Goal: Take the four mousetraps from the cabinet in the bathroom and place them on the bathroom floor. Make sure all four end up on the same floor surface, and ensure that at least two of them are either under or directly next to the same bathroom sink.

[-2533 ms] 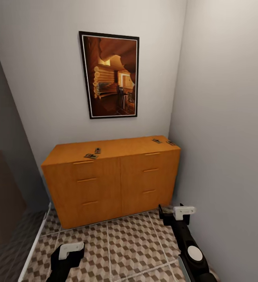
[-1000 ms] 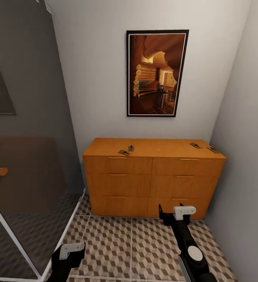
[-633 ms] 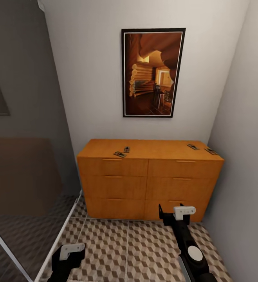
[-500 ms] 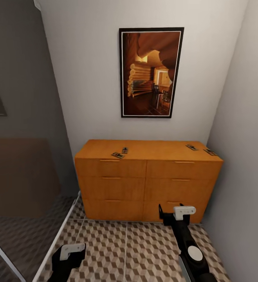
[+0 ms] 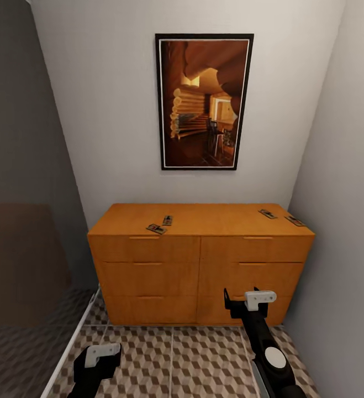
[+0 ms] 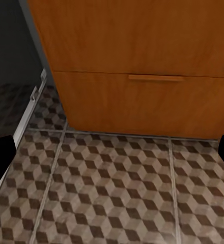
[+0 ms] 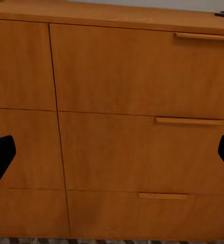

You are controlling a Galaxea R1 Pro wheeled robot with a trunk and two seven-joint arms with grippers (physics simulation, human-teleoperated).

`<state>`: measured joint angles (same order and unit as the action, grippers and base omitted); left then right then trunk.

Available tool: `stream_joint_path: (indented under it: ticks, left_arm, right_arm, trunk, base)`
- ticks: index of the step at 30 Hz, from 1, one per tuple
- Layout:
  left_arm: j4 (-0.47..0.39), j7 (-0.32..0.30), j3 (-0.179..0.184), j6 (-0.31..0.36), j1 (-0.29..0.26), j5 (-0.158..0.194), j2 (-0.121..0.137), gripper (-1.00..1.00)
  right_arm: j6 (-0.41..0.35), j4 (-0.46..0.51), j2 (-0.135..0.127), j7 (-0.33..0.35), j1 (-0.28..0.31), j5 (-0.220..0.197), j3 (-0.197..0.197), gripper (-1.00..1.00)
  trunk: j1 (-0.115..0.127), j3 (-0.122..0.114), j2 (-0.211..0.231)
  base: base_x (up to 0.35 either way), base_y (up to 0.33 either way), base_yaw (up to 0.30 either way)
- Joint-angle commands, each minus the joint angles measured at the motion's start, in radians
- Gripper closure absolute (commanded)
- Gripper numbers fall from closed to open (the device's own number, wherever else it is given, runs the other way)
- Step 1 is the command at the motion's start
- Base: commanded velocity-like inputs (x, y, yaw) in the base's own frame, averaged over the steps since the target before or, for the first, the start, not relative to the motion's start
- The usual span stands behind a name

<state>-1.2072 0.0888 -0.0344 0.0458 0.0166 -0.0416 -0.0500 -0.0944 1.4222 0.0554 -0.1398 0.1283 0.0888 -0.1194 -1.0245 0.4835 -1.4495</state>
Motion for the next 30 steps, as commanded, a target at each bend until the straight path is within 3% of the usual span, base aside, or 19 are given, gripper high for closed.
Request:
stream_joint_path:
  ticks: [1, 17, 30]
  left_arm:
    - [-0.002, 0.002, -0.001, 0.005, 0.000, -0.004, -0.001, -1.00]
    - [-0.002, 0.002, 0.001, 0.004, 0.000, -0.005, -0.001, -1.00]
    - [-0.003, 0.003, 0.002, 0.003, 0.001, -0.005, -0.001, -1.00]
  right_arm:
    - [-0.008, 0.001, 0.000, -0.006, 0.001, 0.009, -0.002, -1.00]
    - [-0.008, 0.001, 0.000, -0.006, 0.001, 0.009, -0.002, -1.00]
    - [-0.008, 0.001, 0.000, -0.006, 0.001, 0.009, -0.002, -1.00]
  trunk:
    - [-0.001, 0.001, 0.000]
    - [-0.001, 0.001, 0.000]
    - [-0.001, 0.001, 0.000]
  base:
    - [0.254, -0.001, -0.015]
    - [0.230, -0.016, -0.003]
    - [0.006, -0.141, 0.000]
